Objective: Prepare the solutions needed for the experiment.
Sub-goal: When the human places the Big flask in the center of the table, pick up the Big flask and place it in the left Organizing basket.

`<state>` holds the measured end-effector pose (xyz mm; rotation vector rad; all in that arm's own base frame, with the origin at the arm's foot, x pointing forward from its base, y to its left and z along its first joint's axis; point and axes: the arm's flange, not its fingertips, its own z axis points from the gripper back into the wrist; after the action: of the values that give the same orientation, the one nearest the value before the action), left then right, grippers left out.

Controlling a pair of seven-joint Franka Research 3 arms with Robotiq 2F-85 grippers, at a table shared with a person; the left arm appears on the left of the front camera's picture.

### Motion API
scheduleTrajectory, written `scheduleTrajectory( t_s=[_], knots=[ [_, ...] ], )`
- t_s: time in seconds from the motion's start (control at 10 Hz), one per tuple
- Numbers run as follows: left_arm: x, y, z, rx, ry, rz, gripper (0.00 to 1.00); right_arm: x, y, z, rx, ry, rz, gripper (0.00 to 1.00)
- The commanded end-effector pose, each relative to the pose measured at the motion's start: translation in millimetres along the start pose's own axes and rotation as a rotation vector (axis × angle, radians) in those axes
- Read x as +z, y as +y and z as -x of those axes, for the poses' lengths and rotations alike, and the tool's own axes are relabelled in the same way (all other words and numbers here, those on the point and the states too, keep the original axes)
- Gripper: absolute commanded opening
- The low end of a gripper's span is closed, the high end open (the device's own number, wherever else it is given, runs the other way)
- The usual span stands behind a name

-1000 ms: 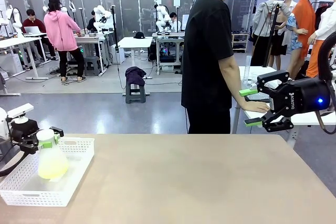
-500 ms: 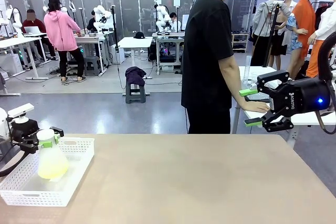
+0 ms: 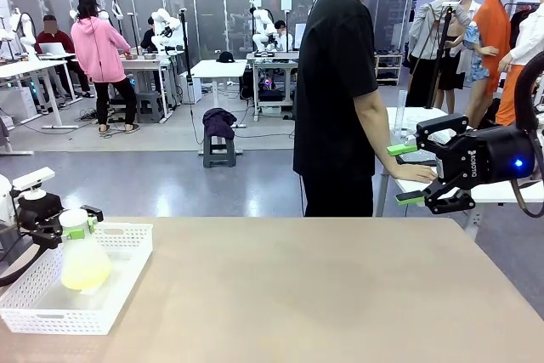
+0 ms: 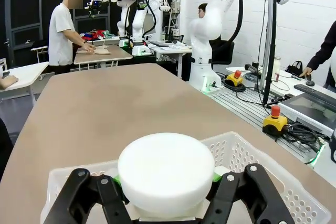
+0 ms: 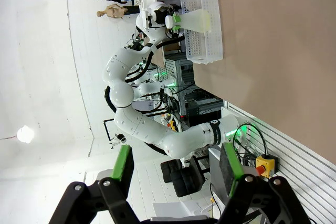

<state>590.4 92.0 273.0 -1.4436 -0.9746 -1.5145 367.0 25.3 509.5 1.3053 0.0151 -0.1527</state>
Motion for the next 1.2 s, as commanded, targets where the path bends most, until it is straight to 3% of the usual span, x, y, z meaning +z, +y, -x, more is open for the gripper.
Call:
scheduleTrajectory(
  t_s=[0.0, 0.5, 1.1],
  knots=[
    [-1, 0, 0, 0.0, 0.007, 0.004, 0.24, 0, 2, 0, 0.003, -0.001, -0.012, 0.83],
    [-1, -1, -3, -0.005, 0.003, 0.034, 0.24, 0, 2, 0, 0.003, -0.001, -0.012, 0.83],
    [37, -5, -28, 0.031, 0.082, 0.031, 0.84, 0, 2, 0, 0.003, -0.001, -0.012, 0.83]
  ],
)
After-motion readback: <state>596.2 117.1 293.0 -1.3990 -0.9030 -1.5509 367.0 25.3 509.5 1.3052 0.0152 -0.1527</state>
